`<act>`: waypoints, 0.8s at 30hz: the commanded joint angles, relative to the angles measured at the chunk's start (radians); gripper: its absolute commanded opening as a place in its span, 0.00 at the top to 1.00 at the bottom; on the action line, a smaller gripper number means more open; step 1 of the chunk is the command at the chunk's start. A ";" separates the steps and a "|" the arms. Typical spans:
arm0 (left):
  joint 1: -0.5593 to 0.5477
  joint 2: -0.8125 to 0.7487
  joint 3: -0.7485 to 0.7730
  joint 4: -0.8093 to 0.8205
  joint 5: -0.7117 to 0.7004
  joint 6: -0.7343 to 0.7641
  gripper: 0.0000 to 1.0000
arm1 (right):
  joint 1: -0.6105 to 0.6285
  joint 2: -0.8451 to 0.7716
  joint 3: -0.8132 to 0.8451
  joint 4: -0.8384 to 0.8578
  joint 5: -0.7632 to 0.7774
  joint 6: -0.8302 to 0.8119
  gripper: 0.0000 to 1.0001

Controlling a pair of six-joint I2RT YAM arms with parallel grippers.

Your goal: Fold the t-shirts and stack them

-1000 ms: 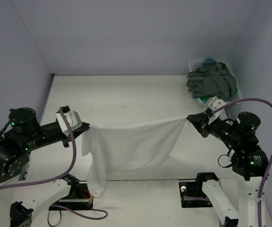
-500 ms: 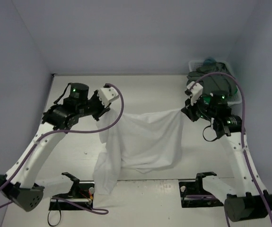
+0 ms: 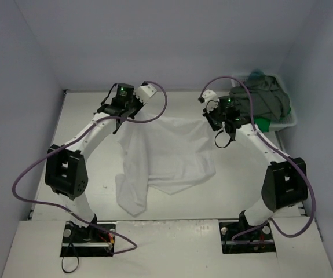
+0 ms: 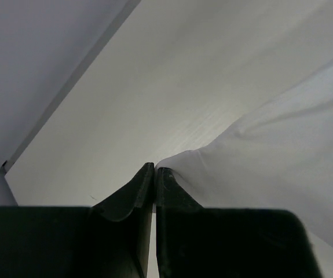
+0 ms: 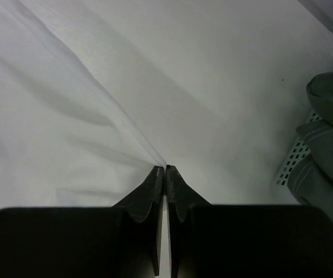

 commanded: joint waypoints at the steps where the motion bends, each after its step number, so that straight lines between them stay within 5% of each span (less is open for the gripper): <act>1: 0.034 0.085 0.126 0.183 -0.135 0.033 1.00 | 0.006 0.105 0.076 0.193 0.144 0.028 1.00; 7: 0.053 0.321 0.287 0.238 -0.239 0.050 1.00 | 0.008 0.297 0.146 0.319 0.290 0.057 1.00; 11: 0.051 0.369 0.339 0.225 -0.242 0.030 0.91 | 0.031 0.378 0.200 0.308 0.336 0.051 0.98; 21: 0.051 0.179 0.198 0.130 -0.062 -0.082 0.90 | 0.031 0.281 0.140 0.236 0.238 0.038 1.00; 24: 0.050 0.076 0.114 0.053 0.121 -0.152 0.78 | 0.031 0.207 0.080 0.198 0.230 0.025 1.00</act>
